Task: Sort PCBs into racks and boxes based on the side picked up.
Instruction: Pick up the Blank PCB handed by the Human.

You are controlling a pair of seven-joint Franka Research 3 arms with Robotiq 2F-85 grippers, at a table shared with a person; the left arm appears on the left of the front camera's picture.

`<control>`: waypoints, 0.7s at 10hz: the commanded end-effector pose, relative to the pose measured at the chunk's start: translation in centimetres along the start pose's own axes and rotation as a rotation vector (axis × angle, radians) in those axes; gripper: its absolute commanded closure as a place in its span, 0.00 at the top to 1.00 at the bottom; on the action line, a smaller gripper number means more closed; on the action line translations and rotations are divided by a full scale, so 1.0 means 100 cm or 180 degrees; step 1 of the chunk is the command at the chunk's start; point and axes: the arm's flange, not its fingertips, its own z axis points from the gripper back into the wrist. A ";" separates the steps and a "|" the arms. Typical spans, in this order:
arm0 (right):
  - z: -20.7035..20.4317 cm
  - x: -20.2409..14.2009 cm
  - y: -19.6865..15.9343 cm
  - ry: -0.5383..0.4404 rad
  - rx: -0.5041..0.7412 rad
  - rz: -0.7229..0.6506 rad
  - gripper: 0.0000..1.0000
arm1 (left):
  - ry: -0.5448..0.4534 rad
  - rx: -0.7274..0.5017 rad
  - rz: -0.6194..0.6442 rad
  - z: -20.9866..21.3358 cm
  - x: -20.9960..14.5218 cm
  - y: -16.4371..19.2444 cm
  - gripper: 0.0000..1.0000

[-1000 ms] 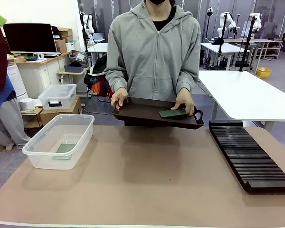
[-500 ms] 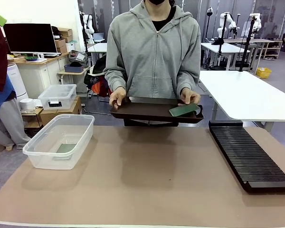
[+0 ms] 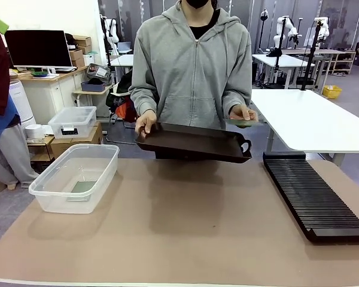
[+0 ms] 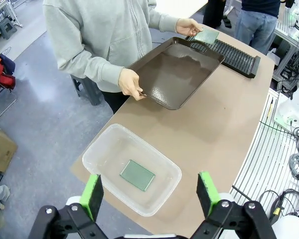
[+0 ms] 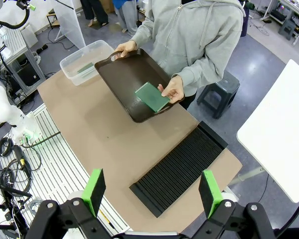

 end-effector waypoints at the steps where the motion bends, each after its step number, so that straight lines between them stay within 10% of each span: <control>1: 0.000 0.001 0.002 -0.0014 0.0017 0.0024 1.00 | -0.0006 -0.0016 -0.0014 0.000 -0.001 -0.003 1.00; 7: 0.000 0.001 0.002 -0.0014 0.0017 0.0024 1.00 | -0.0006 -0.0016 -0.0014 0.000 -0.001 -0.003 1.00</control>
